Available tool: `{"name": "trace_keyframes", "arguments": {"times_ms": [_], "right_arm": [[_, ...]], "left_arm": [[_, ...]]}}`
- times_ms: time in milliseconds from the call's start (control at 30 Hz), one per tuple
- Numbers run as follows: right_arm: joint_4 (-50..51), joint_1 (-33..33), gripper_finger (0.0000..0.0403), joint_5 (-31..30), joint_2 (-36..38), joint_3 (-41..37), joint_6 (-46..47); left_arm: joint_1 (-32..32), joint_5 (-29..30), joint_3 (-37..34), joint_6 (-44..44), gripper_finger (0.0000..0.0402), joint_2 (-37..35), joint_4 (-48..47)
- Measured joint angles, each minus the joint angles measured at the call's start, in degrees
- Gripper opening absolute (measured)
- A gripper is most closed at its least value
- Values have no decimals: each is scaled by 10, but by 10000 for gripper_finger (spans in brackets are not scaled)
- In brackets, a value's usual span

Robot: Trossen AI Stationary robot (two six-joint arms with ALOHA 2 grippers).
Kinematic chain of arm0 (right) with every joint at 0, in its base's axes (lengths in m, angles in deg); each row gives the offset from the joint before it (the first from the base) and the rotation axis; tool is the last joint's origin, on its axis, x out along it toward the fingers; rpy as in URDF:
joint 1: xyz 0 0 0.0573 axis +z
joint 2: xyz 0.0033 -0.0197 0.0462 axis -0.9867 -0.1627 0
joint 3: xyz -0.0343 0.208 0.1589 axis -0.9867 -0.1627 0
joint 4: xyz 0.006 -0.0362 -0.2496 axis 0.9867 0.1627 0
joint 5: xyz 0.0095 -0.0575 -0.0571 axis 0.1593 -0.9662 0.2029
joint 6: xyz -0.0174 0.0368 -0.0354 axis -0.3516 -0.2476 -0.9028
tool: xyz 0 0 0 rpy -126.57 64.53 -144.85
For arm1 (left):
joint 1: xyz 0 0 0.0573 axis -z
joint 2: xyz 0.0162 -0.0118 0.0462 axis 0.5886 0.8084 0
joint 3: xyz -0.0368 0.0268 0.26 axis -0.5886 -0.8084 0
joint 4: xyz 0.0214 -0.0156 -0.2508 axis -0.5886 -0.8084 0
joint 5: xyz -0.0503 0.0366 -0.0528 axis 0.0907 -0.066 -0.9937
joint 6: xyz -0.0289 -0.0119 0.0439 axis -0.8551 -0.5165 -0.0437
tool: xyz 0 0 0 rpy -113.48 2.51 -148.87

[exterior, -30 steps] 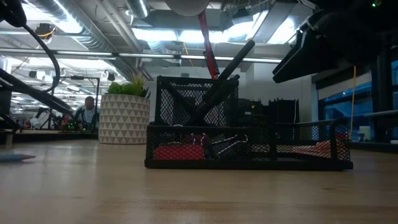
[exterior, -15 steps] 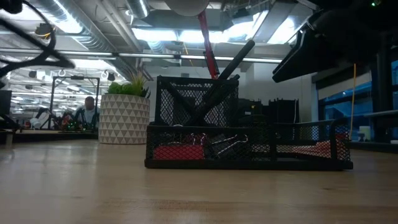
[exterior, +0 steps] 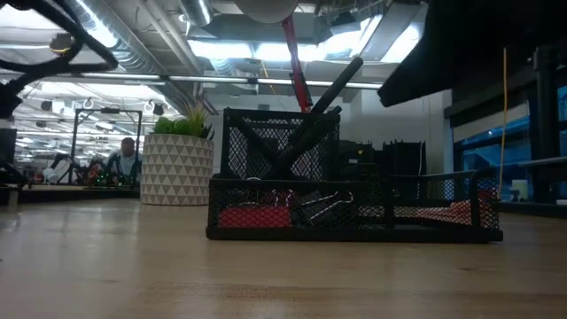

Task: Pick and place office supplies into organizer
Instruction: Put the blue pencil into the black desk organizer

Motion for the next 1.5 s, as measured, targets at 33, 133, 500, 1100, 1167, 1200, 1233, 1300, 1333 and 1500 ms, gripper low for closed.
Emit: {"name": "trace_keyframes", "arguments": {"times_ms": [33, 133, 500, 1100, 1167, 1200, 1233, 1300, 1333, 1500], "right_arm": [[-9, 0, 236, 9, 0, 0, 0], [-35, 3, 236, 21, 0, 0, -2], [-336, 46, 236, 21, -91, 0, -196], [-560, 67, 236, 37, -319, 85, -273], [-552, 75, 236, 37, -333, 105, -278], [-548, 79, 236, 37, -340, 114, -286], [-547, 82, 236, 36, -345, 120, -288], [-545, 87, 236, 36, -352, 125, -285], [-545, 87, 236, 36, -353, 126, -277], [-546, 86, 236, 35, -354, 116, -216]], "left_arm": [[0, 3, 0, 10, 8, 0, 0], [0, 18, 0, 32, 8, -1, 2], [0, 72, 2, 89, 8, -4, 15], [-5, 348, -3, 24, 7, 3, 145], [-4, 356, -3, 27, 7, 4, 157], [-5, 349, -3, 28, 7, 4, 160], [-6, 344, -3, 28, 7, 4, 160], [-6, 342, -3, 24, 7, 4, 161], [-5, 339, -3, 24, 7, 4, 163], [8, 319, -3, 26, 7, 5, 178]]}}
